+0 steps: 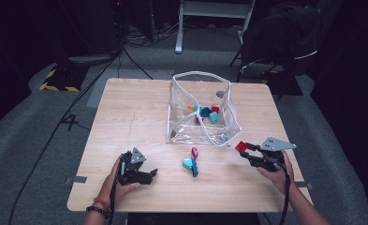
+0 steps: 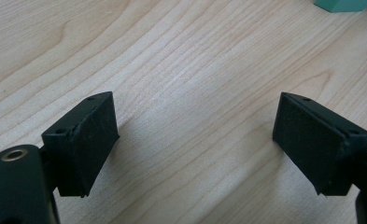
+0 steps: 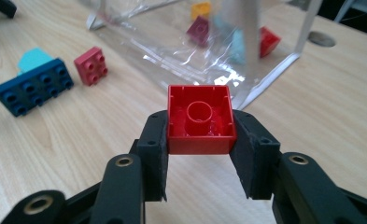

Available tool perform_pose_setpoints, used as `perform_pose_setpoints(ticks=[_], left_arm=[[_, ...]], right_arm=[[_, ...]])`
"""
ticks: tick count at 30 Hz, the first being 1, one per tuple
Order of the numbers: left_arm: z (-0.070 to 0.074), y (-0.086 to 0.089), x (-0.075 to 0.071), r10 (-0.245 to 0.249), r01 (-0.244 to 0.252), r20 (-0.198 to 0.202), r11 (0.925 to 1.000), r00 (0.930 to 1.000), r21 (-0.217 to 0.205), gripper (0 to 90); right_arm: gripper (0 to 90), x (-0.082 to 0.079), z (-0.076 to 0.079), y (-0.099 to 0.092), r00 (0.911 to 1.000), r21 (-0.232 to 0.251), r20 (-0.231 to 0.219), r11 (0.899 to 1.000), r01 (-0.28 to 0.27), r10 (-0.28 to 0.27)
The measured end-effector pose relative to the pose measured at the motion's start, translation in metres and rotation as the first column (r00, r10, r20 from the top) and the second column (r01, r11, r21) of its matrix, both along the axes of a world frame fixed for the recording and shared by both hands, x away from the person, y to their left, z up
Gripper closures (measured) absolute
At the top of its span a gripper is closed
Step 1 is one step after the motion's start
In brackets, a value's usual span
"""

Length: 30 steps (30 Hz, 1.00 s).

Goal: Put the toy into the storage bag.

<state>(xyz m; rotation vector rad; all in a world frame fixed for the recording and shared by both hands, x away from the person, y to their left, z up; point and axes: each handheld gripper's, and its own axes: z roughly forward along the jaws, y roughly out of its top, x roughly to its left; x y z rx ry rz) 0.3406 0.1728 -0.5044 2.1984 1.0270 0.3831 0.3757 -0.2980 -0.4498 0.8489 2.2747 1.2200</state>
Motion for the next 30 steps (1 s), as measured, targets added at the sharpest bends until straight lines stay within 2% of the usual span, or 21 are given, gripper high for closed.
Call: perform_pose_setpoints(ticks=[10,16,30], left_arm=[[0.000,0.000,0.000,0.000,0.000,0.000,1.0000,1.0000,0.000,14.4],[0.000,0.000,0.000,0.000,0.000,0.000,1.0000,1.0000,0.000,14.4],[0.000,0.000,0.000,-0.001,0.001,0.000,1.0000,1.0000,0.000,14.4]], right_arm=[[59.6,0.007,0.032,-0.012,0.9971,0.028,0.064,0.999,0.038,-0.040],[59.6,0.012,0.047,-0.017,0.9948,0.056,0.086,0.997,0.051,-0.055],[59.6,0.024,0.077,-0.009,0.9898,0.087,0.132,0.995,0.042,-0.054]])
